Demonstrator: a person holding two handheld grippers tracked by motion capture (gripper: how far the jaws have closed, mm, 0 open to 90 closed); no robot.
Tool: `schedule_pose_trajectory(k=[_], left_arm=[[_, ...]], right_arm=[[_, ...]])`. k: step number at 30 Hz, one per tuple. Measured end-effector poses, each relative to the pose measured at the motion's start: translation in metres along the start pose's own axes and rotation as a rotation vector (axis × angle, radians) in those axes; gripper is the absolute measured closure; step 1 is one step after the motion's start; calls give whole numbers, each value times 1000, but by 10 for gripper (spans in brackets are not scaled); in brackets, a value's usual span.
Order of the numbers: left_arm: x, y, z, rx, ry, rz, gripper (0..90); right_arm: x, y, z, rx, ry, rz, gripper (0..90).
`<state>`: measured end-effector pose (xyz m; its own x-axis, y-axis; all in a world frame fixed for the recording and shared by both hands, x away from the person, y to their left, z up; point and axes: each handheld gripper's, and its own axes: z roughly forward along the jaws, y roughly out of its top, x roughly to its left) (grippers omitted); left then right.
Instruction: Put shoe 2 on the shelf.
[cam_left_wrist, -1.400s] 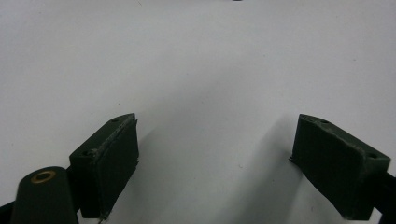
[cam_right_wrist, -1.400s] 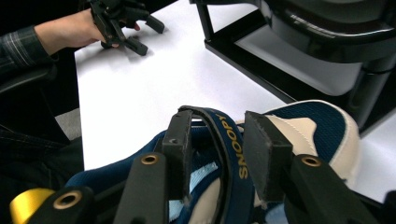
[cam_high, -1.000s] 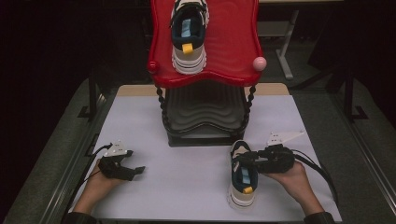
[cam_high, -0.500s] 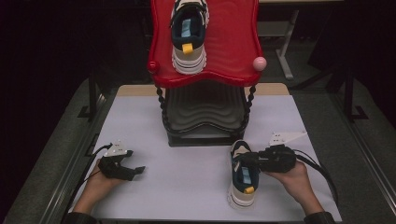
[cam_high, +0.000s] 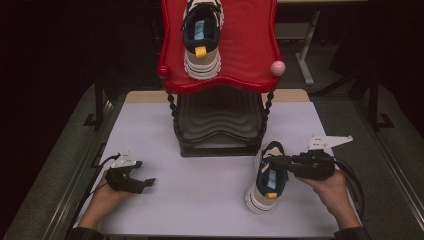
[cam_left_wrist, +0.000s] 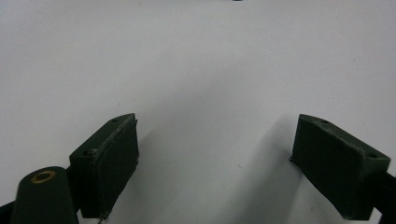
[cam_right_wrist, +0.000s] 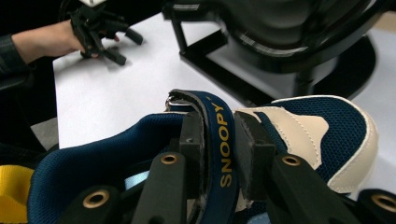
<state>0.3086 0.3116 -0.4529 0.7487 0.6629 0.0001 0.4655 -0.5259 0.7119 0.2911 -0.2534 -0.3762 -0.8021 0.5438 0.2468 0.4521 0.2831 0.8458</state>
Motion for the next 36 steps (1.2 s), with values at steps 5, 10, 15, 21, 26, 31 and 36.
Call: schedule_pose_trajectory(k=[5, 10, 15, 21, 26, 31, 36], left_arm=[[0, 0, 0, 0, 1, 0, 139], [0, 0, 0, -3, 2, -1, 139], [0, 0, 0, -1, 2, 2, 139], [0, 0, 0, 1, 0, 1, 139], [0, 0, 0, -1, 1, 0, 139], [0, 0, 0, -1, 1, 0, 139], [0, 0, 0, -2, 0, 0, 139]], right_arm=[[-4, 10, -16, -34, -19, -6, 737], [-8, 22, -28, -74, -22, -12, 737], [-12, 35, -42, -111, -32, -23, 739], [-16, 58, -62, -163, -52, -46, 741], [-18, 80, -79, -198, -58, -66, 741], [-21, 100, -93, -233, -59, -77, 742], [-21, 120, -105, -255, -71, -98, 743]])
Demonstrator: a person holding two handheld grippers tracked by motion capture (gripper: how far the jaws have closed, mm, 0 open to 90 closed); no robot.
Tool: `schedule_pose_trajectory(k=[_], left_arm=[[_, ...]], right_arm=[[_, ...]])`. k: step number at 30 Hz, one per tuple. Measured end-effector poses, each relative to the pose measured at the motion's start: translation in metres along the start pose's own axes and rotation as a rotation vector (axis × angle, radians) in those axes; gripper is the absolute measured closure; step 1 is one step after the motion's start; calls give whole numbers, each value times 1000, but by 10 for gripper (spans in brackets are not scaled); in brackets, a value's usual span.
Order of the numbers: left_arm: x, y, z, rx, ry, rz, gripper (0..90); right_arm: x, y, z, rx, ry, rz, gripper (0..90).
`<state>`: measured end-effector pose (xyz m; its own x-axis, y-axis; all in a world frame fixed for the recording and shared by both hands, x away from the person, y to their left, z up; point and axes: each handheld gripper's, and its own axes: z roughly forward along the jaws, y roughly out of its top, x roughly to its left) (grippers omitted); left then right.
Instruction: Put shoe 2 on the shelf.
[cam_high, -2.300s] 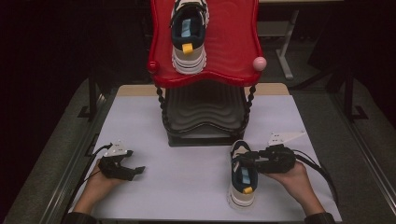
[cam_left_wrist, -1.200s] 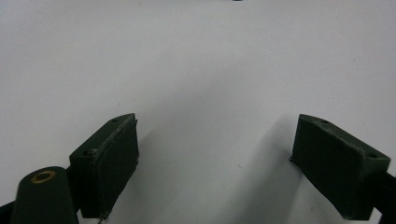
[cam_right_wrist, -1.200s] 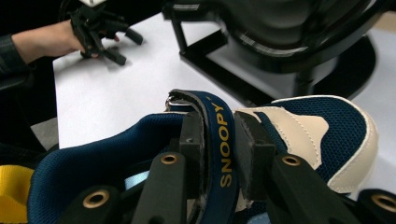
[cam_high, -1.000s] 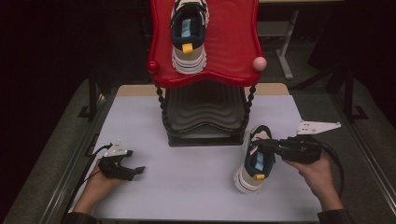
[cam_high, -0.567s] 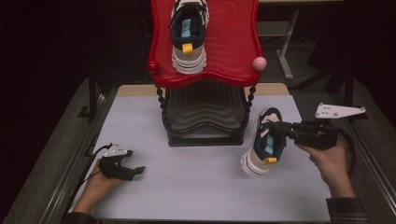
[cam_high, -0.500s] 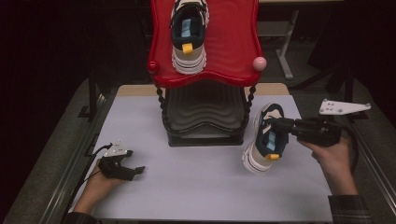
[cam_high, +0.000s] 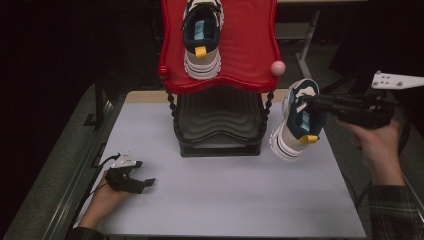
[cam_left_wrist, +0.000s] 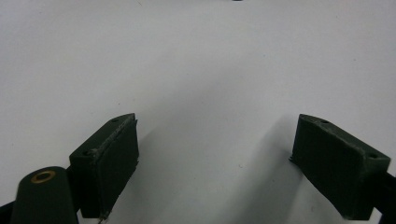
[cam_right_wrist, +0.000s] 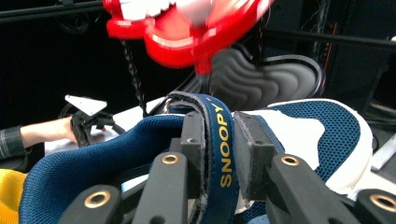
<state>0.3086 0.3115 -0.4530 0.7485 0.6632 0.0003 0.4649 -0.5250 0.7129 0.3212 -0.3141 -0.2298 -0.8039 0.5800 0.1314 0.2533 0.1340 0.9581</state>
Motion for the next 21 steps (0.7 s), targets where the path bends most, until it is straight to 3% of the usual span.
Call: schedule_pose_trajectory(k=[7, 21], left_arm=[[0, 0, 0, 0, 0, 0, 139], [0, 0, 0, 4, 1, 3, 139]], right_arm=[[1, 37, -9, -35, -2, -47, 745], [3, 106, -20, -140, 22, -96, 747]])
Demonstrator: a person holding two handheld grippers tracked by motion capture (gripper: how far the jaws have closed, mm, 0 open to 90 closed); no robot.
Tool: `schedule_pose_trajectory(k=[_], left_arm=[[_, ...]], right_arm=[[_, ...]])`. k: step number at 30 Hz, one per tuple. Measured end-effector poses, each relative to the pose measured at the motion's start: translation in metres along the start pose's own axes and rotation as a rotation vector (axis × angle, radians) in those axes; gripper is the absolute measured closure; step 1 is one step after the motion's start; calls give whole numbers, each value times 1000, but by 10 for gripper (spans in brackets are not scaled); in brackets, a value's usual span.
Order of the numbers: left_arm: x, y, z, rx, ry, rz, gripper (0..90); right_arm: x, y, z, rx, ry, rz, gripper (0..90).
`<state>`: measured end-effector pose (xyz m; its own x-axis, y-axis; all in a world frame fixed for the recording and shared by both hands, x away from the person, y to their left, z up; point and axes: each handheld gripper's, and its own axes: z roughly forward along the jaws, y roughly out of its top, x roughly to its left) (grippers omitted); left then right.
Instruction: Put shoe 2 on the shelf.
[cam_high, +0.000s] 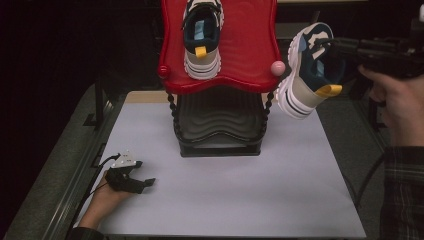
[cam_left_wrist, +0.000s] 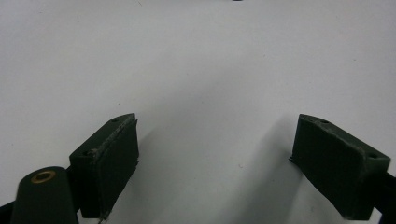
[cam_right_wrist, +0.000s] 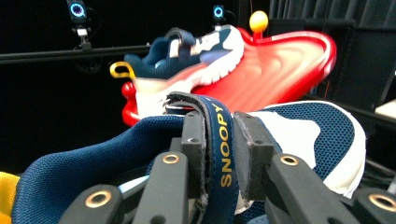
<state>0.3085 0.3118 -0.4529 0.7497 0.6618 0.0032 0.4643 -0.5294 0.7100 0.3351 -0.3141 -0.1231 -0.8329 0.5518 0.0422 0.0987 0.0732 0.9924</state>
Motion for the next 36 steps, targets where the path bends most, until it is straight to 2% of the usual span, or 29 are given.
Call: schedule_pose_trajectory(k=[7, 17, 23, 27, 36], left_arm=[[0, 0, 0, -3, 1, 0, 139], [0, 0, 0, -6, 1, -2, 139], [0, 0, 0, -1, 2, 4, 139], [0, 0, 0, -1, 4, 6, 139], [0, 0, 0, -1, 4, 7, 139]], right_arm=[[-1, 29, 16, -37, 36, -28, 748], [-7, 54, 66, -20, 80, -71, 748], [-11, 68, 95, 5, 93, -99, 748], [-13, 75, 117, 40, 96, -120, 748], [-22, 77, 151, 103, 82, -152, 747]])
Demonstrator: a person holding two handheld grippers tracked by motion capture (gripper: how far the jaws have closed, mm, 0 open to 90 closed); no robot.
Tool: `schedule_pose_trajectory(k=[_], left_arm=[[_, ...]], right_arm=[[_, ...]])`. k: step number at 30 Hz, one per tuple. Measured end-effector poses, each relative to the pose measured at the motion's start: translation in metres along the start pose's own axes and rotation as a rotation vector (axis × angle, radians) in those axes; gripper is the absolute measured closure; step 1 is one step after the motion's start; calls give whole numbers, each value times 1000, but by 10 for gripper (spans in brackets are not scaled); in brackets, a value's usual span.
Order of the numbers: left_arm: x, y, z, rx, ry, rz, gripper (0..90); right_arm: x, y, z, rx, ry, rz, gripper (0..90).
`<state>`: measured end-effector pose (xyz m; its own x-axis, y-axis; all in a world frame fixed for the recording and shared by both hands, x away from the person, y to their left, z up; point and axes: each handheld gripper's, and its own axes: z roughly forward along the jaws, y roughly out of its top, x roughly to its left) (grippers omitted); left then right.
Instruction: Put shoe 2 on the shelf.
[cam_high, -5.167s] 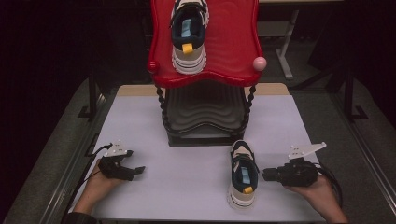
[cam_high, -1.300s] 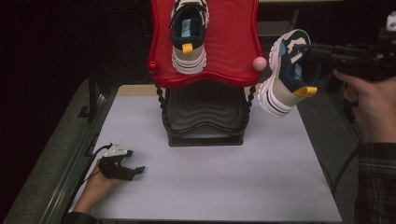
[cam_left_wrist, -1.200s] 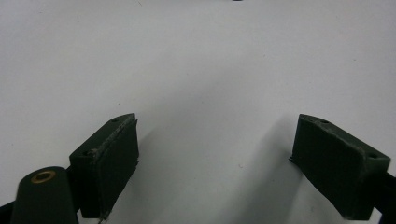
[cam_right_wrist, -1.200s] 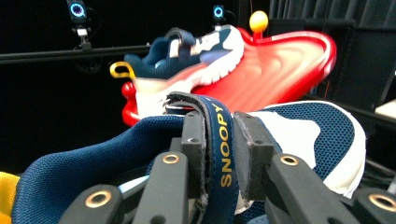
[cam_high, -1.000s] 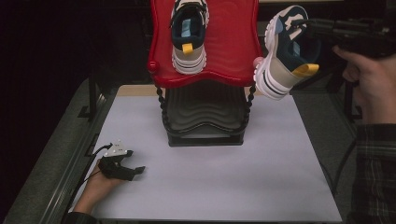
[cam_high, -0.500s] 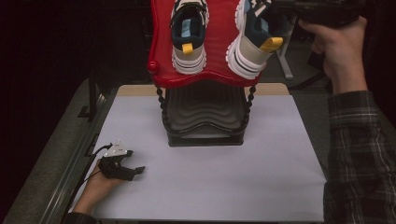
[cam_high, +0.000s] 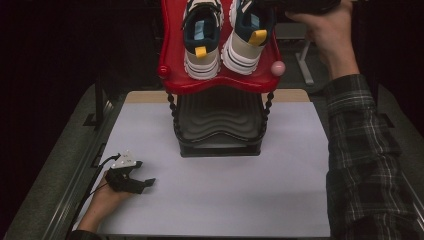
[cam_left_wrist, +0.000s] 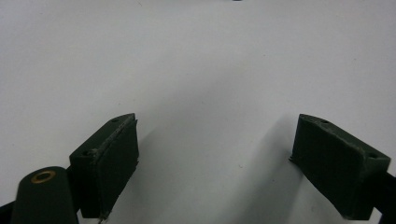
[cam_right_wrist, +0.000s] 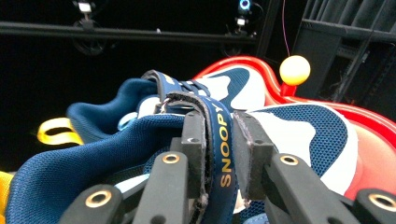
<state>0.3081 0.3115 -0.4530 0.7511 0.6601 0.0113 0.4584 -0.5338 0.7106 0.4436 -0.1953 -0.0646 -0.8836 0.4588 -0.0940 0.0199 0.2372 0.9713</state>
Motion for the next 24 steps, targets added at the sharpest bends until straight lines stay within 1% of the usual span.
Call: schedule_pose_trajectory(k=[3, 5, 9, 12, 13, 16, 19, 21, 23, 24], left_arm=[[0, 0, 0, 0, 0, 0, 139], [0, 0, 0, 0, 0, -1, 139], [0, 0, 0, 0, 0, 0, 139], [0, 0, 0, 0, 0, -1, 139], [0, 0, 0, 0, 0, -2, 139], [0, 0, 0, 1, 1, -1, 139], [0, 0, 0, 0, 0, -1, 139], [0, 0, 0, 0, 0, -1, 139], [0, 0, 0, 0, 0, -1, 139], [0, 0, 0, 0, 0, -1, 139]], right_arm=[[-2, -1, 8, 19, -9, -9, 746], [-3, -2, 12, 20, 0, -13, 745], [0, -1, 17, 37, -5, -36, 743], [2, -1, 23, 66, 9, -52, 741], [5, 0, 25, 69, -2, -61, 741], [6, 1, 29, 70, -5, -61, 740], [5, 0, 32, 65, 4, -47, 731], [6, 1, 33, 65, 0, -37, 697], [6, 1, 31, 66, -26, -20, 599], [6, 0, 28, 66, -35, -8, 574]])
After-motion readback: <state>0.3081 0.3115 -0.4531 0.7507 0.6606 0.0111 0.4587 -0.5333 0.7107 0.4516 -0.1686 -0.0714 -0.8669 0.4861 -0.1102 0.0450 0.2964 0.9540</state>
